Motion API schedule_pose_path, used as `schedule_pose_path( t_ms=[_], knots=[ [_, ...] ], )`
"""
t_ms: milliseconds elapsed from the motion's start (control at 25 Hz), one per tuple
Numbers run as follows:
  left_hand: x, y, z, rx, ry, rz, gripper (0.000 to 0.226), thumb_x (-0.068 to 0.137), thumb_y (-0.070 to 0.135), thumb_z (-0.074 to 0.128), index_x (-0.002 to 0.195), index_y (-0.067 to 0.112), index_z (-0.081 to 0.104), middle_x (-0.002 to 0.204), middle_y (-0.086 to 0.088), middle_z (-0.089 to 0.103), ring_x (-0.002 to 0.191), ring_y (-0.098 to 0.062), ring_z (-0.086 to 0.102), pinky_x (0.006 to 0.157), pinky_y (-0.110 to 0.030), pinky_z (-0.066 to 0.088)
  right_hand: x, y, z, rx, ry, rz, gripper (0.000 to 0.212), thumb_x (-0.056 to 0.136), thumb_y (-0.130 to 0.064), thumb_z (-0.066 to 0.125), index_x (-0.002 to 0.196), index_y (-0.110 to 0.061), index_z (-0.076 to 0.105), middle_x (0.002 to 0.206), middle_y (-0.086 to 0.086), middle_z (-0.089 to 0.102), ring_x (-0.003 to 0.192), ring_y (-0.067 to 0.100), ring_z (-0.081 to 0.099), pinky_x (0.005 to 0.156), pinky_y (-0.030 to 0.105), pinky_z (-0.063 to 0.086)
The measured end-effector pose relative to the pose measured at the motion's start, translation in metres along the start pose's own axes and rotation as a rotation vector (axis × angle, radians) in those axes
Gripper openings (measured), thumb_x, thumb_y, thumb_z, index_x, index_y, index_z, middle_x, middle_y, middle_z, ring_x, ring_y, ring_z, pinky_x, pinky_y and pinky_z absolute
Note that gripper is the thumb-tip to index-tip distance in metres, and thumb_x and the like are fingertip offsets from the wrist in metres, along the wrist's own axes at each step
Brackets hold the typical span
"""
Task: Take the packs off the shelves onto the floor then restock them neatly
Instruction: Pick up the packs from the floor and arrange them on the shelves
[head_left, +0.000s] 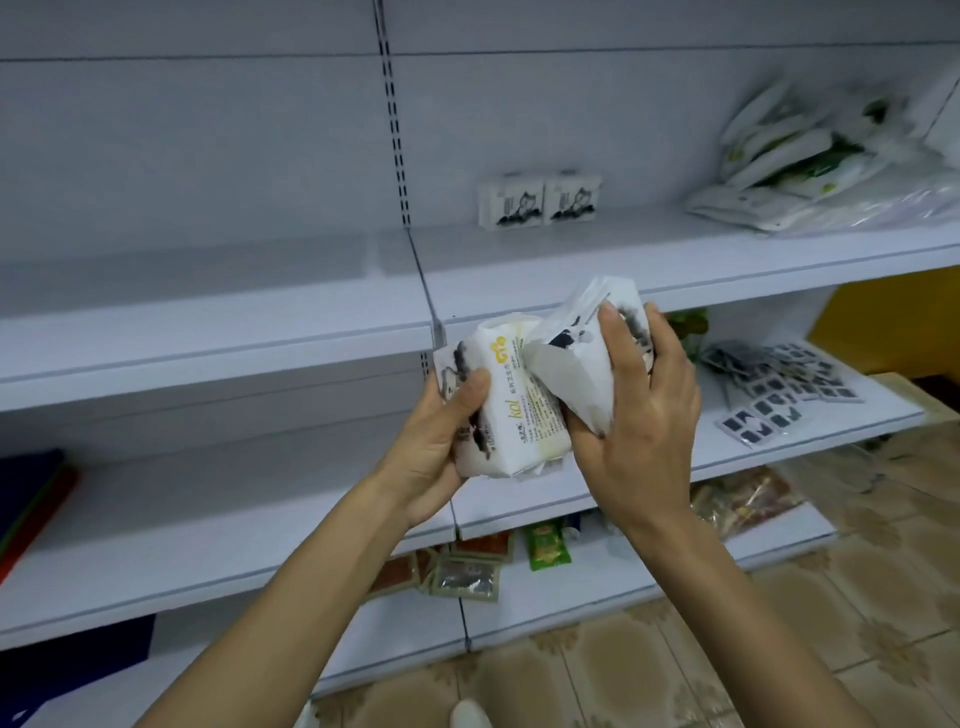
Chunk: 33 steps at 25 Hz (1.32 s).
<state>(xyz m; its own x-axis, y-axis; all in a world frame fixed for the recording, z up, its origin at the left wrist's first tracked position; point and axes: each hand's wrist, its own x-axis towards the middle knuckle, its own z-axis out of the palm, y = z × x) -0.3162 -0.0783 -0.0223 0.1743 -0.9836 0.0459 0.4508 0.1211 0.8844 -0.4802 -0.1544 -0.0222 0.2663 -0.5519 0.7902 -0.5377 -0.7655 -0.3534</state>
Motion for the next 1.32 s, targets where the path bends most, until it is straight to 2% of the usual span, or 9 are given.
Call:
schedule_pose_path(
  t_ms=[160,280,440,600,680,960,1160,1240,1320],
  knots=[
    [0.066,0.016,0.012,0.296,0.23,0.234,0.091,0.045,0.039,0.094,0.122,0.022,0.048,0.109,0.002,0.07,0.098,-0.016,0.069,0.084,-0.04,0.058,0.048,0.046,0.015,-0.026,-0.02,0.02,0.085,0.076,-0.026,0.076,0.145,-0.027,0.027,0.145,0.018,0.034,0.128,0.037,0.037,0.097,0.056,0.037],
    [0.127,0.034,0.012,0.64,0.27,0.434,0.09,0.053,0.04,0.091,0.127,0.037,0.039,0.117,0.014,0.062,0.103,-0.007,0.065,0.089,-0.036,0.055,0.083,0.082,0.028,-0.051,-0.043,0.049,0.085,0.076,-0.028,0.078,0.145,-0.027,0.028,0.143,0.016,0.036,0.126,0.035,0.039,0.095,0.056,0.038],
    [0.208,0.049,0.016,0.957,0.271,0.549,0.094,0.054,0.055,0.085,0.131,0.045,0.032,0.132,0.01,0.048,0.115,-0.011,0.053,0.094,-0.037,0.05,0.121,0.123,0.046,-0.049,-0.049,0.08,0.086,0.075,-0.033,0.078,0.145,-0.029,0.028,0.141,0.01,0.038,0.122,0.031,0.043,0.093,0.056,0.042],
    [0.268,0.036,0.004,1.834,0.305,0.877,0.09,0.064,0.061,0.077,0.141,0.035,0.038,0.135,-0.003,0.05,0.116,-0.026,0.05,0.091,-0.04,0.04,0.143,0.158,0.064,-0.023,-0.022,0.132,0.089,0.074,-0.034,0.078,0.145,-0.033,0.026,0.14,0.008,0.04,0.12,0.029,0.043,0.091,0.057,0.043],
    [0.288,0.025,-0.005,2.051,0.25,1.031,0.084,0.064,0.055,0.08,0.137,0.027,0.048,0.132,-0.01,0.056,0.114,-0.032,0.054,0.093,-0.045,0.041,0.147,0.176,0.071,-0.022,-0.015,0.16,0.088,0.073,-0.033,0.078,0.145,-0.033,0.026,0.14,0.009,0.041,0.12,0.03,0.043,0.091,0.058,0.043],
    [0.3,0.013,0.003,2.205,0.164,0.951,0.082,0.082,0.072,0.042,0.149,0.025,0.031,0.153,-0.016,0.034,0.14,-0.036,0.032,0.112,-0.056,0.026,0.197,0.22,0.1,-0.005,-0.082,0.141,0.086,0.073,-0.036,0.078,0.144,-0.029,0.028,0.139,0.01,0.041,0.121,0.029,0.042,0.093,0.052,0.04],
    [0.306,0.017,0.001,2.256,0.097,0.932,0.07,0.082,0.055,0.059,0.142,0.025,0.039,0.14,-0.011,0.05,0.12,-0.033,0.053,0.097,-0.047,0.043,0.245,0.238,0.126,0.13,-0.189,0.062,0.086,0.074,-0.035,0.078,0.145,-0.028,0.03,0.138,0.007,0.043,0.121,0.026,0.043,0.096,0.044,0.041],
    [0.314,0.026,0.008,2.067,0.252,0.836,0.061,0.083,0.054,0.057,0.136,0.028,0.04,0.134,-0.003,0.055,0.112,-0.026,0.057,0.09,-0.04,0.048,0.267,0.245,0.127,0.365,-0.32,0.188,0.08,0.075,-0.029,0.079,0.142,-0.03,0.035,0.134,-0.002,0.048,0.114,0.015,0.048,0.092,0.033,0.043],
    [0.323,0.04,0.021,1.507,0.512,0.555,0.056,0.085,0.048,0.064,0.132,0.028,0.042,0.125,0.003,0.058,0.106,-0.017,0.058,0.085,-0.033,0.05,0.284,0.254,0.13,0.734,-0.446,0.442,0.064,0.075,-0.022,0.079,0.13,-0.029,0.046,0.121,-0.004,0.061,0.102,0.014,0.061,0.079,0.03,0.05]
  ],
)
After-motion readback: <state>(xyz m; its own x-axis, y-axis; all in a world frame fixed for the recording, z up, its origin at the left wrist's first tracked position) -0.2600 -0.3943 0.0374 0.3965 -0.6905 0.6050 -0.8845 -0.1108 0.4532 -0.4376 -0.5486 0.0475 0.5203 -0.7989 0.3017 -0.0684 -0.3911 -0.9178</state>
